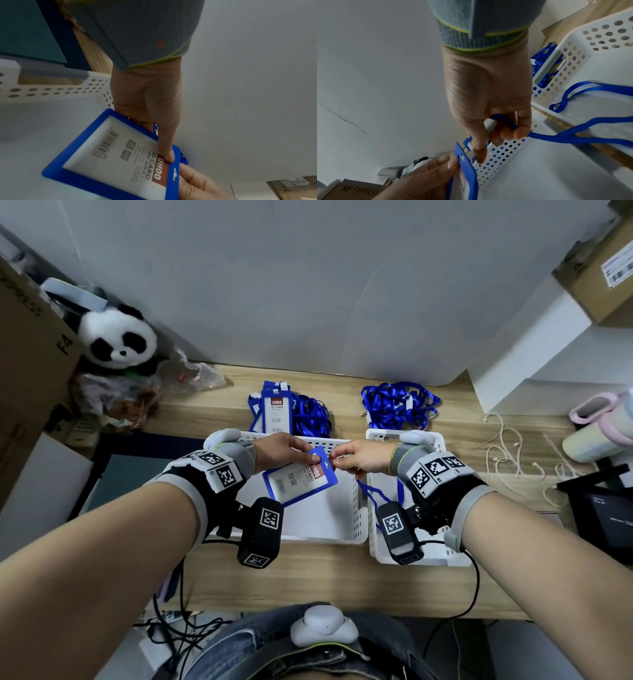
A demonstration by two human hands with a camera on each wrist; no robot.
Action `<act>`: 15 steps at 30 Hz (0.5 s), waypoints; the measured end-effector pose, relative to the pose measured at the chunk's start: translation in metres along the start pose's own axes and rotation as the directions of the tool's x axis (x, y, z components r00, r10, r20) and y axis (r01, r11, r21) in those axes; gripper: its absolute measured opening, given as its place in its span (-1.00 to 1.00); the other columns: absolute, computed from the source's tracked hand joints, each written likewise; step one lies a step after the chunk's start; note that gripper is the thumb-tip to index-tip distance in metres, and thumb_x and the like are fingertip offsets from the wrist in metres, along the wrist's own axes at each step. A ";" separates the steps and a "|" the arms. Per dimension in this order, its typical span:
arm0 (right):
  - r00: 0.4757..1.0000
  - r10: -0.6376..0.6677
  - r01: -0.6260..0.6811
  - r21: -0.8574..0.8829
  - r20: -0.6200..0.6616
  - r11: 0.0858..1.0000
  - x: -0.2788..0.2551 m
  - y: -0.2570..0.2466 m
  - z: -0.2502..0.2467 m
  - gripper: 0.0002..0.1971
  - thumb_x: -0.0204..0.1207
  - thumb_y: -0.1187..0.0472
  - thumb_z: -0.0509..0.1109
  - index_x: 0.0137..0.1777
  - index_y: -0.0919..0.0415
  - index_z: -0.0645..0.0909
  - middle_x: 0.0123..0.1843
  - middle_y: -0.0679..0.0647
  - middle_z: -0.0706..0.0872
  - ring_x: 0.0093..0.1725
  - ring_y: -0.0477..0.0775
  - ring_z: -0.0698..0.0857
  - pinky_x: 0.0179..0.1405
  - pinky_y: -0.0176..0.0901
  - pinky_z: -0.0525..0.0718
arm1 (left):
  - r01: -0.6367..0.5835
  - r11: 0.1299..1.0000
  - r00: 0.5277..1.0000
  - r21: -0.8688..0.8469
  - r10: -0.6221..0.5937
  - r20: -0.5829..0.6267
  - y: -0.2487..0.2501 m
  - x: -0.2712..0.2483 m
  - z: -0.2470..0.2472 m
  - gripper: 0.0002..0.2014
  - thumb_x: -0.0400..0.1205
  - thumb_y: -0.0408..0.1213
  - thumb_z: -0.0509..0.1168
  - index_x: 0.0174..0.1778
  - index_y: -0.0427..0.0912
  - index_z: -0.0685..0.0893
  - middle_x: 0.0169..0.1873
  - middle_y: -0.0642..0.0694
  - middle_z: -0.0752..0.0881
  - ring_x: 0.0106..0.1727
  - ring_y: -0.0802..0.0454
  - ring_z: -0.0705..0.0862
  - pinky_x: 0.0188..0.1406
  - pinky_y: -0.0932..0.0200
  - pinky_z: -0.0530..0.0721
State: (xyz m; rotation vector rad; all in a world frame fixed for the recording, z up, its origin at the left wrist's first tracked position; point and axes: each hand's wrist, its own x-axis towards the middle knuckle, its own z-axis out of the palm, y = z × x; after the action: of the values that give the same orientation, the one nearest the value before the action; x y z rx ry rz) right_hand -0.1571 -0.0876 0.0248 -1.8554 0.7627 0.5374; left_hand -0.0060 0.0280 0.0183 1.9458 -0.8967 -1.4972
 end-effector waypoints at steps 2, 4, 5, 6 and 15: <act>1.000 0.005 -0.005 0.002 0.004 1.000 0.000 0.000 0.000 -0.71 0.69 0.24 0.16 0.32 0.35 0.53 -0.40 -0.01 0.36 -0.39 -0.11 0.35 -0.33 -0.33 0.47 | 0.000 1.000 1.000 0.007 0.000 -0.002 0.000 0.002 0.000 -0.84 0.55 -0.17 0.42 -0.01 -0.12 0.74 -0.19 -0.03 0.77 -0.25 0.11 0.73 -0.32 0.35 0.68; 1.000 0.008 -0.008 -0.001 0.000 1.000 0.000 0.000 0.000 -0.71 0.69 0.24 0.15 0.31 0.34 0.53 -0.41 -0.02 0.36 -0.39 -0.11 0.35 -0.34 -0.34 0.47 | 0.005 1.000 1.000 0.031 -0.005 -0.008 0.000 0.003 0.001 -0.78 0.54 -0.15 0.43 0.05 -0.14 0.74 -0.16 -0.05 0.77 -0.21 0.07 0.73 -0.27 0.31 0.69; 1.000 0.007 -0.007 -0.004 0.000 1.000 0.000 0.000 0.000 -0.72 0.69 0.24 0.15 0.30 0.33 0.54 -0.41 -0.02 0.35 -0.38 -0.11 0.35 -0.34 -0.35 0.47 | 0.005 0.999 1.000 0.046 -0.005 -0.010 -0.001 0.004 0.001 -0.76 0.53 -0.14 0.44 0.06 -0.14 0.75 -0.14 -0.08 0.78 -0.18 0.04 0.74 -0.22 0.27 0.71; 1.000 0.005 -0.005 -0.005 0.005 1.000 -0.001 0.001 0.000 -0.73 0.69 0.24 0.16 0.28 0.32 0.55 -0.41 -0.02 0.35 -0.38 -0.12 0.35 -0.34 -0.35 0.47 | 0.004 0.998 1.000 0.062 -0.004 -0.014 -0.001 0.005 0.000 -0.75 0.52 -0.13 0.45 0.06 -0.15 0.76 -0.10 -0.10 0.79 -0.14 0.00 0.75 -0.14 0.22 0.73; 0.995 0.058 -0.064 0.071 0.085 0.995 0.000 -0.002 -0.002 -0.77 0.67 0.32 0.14 -0.16 0.11 0.57 -0.40 0.01 0.36 -0.41 -0.08 0.33 -0.31 -0.29 0.45 | -0.023 0.990 0.999 0.136 0.028 -0.035 0.000 0.006 0.000 -0.78 0.51 -0.11 0.45 0.03 -0.07 0.78 -0.11 -0.06 0.79 -0.15 0.04 0.75 -0.09 0.24 0.72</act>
State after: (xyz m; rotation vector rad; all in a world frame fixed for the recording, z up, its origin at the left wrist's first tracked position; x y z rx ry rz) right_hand -0.1558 -0.0889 0.0268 -1.7359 0.7757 0.6139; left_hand -0.0048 0.0228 0.0146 2.0430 -1.0270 -1.4140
